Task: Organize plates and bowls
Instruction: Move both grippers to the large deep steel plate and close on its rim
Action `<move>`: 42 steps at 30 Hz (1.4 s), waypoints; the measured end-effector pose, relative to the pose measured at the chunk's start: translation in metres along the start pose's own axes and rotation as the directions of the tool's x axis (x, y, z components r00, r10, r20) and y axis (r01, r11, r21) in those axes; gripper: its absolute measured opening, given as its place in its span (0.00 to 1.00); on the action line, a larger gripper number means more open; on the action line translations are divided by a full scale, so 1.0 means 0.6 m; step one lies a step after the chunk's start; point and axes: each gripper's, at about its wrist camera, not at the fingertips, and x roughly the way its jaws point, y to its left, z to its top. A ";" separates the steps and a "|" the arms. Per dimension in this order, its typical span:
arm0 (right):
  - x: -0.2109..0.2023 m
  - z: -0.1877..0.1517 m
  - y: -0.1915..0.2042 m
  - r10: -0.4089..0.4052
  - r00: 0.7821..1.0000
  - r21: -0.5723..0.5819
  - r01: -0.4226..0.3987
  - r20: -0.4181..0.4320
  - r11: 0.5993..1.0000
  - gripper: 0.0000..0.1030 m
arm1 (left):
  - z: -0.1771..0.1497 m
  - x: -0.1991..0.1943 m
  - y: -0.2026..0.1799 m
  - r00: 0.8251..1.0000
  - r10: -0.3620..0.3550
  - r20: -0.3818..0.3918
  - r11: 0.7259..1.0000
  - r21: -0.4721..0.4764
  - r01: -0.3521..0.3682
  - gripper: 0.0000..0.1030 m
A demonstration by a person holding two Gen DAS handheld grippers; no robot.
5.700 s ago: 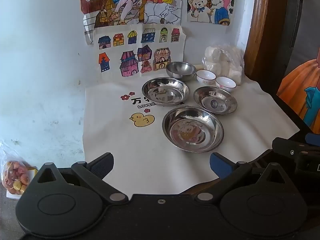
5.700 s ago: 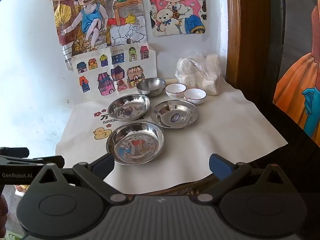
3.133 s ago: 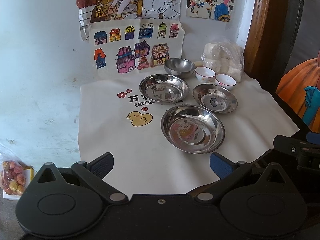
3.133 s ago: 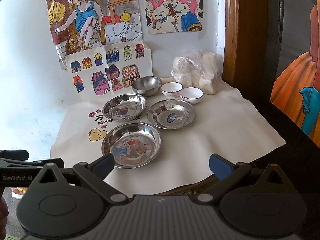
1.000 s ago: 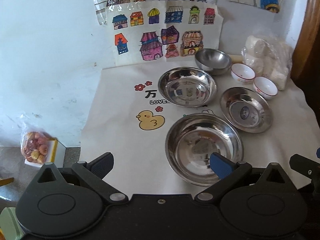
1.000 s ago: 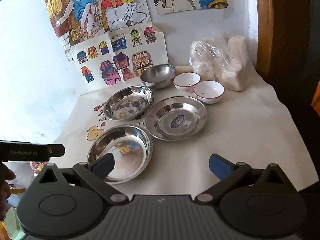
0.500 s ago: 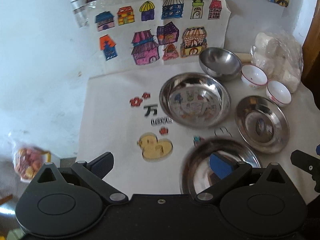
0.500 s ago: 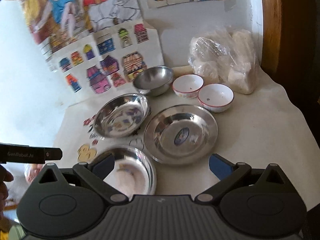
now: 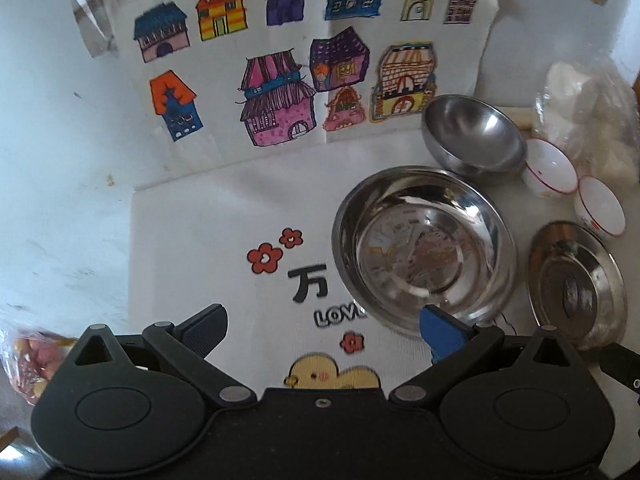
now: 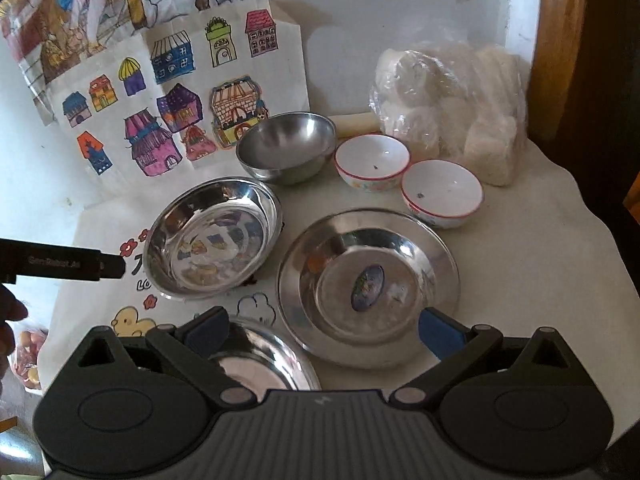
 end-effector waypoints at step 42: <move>0.252 0.142 0.075 0.134 0.966 -0.191 -0.178 -0.221 0.965 0.33 | 0.057 0.137 0.008 0.986 -0.073 -0.151 0.986 -0.160 0.049 0.33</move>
